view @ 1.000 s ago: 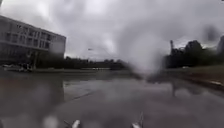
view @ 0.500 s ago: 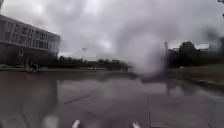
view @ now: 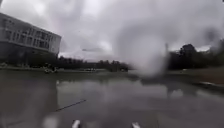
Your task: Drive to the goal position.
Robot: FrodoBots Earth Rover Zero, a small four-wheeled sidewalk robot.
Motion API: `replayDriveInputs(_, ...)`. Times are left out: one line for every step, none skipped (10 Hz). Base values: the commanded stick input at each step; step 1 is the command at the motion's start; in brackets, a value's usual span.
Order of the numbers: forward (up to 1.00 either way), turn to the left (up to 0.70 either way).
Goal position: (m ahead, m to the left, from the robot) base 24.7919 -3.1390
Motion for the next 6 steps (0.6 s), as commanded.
replayDriveInputs(0.7,0.0)
replayDriveInputs(0.7,0.0)
replayDriveInputs(0.7,0.0)
replayDriveInputs(0.7,0.0)
replayDriveInputs(0.7,0.0)
replayDriveInputs(0.7,0.0)
